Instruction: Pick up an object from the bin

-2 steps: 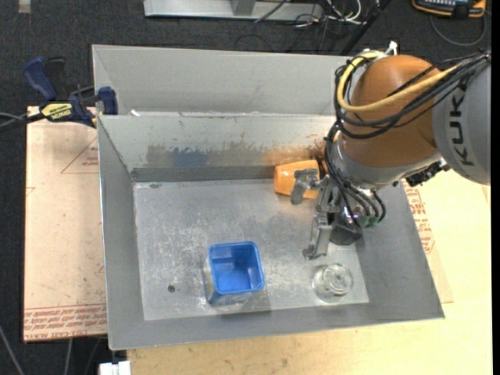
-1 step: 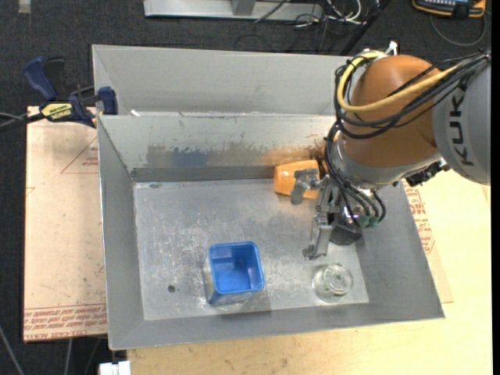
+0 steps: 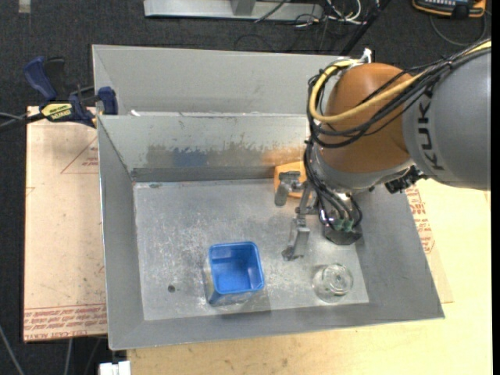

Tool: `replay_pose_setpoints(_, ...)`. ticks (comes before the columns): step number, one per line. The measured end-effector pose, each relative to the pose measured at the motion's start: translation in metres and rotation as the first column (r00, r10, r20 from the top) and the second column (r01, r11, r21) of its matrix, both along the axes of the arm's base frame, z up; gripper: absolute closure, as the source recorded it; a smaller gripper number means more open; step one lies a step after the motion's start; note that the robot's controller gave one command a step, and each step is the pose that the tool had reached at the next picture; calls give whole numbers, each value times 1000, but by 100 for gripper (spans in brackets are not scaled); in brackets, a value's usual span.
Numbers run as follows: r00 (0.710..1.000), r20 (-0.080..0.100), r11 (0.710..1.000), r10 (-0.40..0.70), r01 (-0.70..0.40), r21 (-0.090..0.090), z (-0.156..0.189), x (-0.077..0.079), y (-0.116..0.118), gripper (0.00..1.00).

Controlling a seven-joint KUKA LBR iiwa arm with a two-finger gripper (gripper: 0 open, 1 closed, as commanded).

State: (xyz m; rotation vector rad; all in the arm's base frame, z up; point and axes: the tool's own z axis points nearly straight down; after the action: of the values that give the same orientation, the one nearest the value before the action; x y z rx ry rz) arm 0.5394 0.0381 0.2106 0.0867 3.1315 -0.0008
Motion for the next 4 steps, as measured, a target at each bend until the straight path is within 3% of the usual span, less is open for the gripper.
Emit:
replay_pose_setpoints(1,1000,0,1000,-13,13,2,-12,0,13,0)
replay_pose_setpoints(2,999,-18,999,48,-48,1,-40,-4,11,0)
replay_pose_setpoints(3,996,7,996,94,-94,1,-13,-11,19,0)
replay_pose_setpoints(4,991,-3,991,133,-133,1,-70,-16,49,0)
